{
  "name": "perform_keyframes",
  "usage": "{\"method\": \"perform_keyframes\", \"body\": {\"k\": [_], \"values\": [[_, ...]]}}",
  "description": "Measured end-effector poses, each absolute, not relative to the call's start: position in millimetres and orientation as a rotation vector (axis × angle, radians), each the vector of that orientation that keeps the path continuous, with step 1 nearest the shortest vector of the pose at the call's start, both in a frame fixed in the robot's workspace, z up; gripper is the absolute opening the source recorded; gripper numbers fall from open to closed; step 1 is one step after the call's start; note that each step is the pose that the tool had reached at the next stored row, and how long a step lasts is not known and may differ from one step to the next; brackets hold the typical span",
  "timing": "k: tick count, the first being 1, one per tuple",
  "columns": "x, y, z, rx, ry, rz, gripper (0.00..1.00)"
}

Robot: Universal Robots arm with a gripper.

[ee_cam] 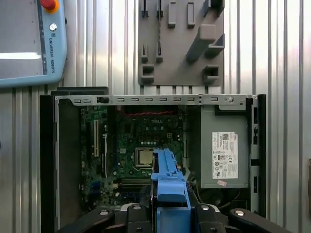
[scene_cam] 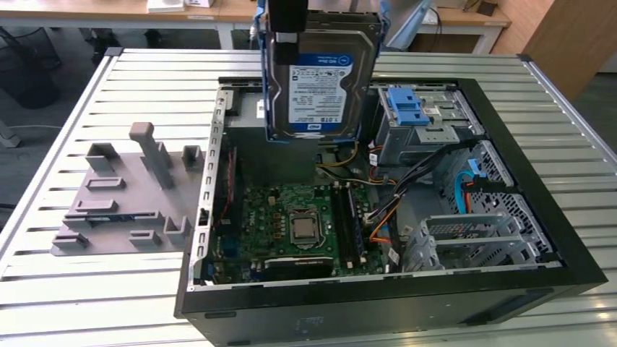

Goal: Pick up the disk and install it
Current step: 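Pick up the disk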

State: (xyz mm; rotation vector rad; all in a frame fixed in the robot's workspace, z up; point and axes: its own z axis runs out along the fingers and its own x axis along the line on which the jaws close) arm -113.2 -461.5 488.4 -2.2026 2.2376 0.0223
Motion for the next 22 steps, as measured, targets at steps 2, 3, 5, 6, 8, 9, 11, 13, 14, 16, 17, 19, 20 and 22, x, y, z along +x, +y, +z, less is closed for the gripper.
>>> {"method": "perform_keyframes", "body": {"k": [2,3,5,6,8,9,11,13,14,16,17,19,20,22], "values": [[-107.2,-463.4,488.4,-2.203,2.238,0.023,0.36],[-105.2,-464.0,488.4,-2.203,2.238,0.023,0.36],[-98.8,-465.9,488.3,-2.203,2.238,0.023,0.36],[-96.7,-466.4,488.4,-2.203,2.238,0.023,0.36],[-92.5,-467.7,488.4,-2.203,2.238,0.024,0.36],[-90.3,-468.3,488.4,-2.203,2.238,0.024,0.36],[-85.7,-469.7,488.4,-2.204,2.238,0.024,0.36],[-81.4,-470.9,488.4,-2.204,2.239,0.025,0.36],[-79.2,-471.5,488.4,-2.204,2.239,0.025,0.36],[-74.9,-472.8,488.4,-2.204,2.239,0.025,0.36],[-72.8,-473.4,488.4,-2.204,2.239,0.025,0.36],[-68.8,-474.7,488.3,-2.204,2.239,0.026,0.36],[-67.0,-475.2,488.4,-2.204,2.239,0.026,0.36],[-64.4,-475.6,488.4,-2.204,2.239,0.026,0.36]]}}
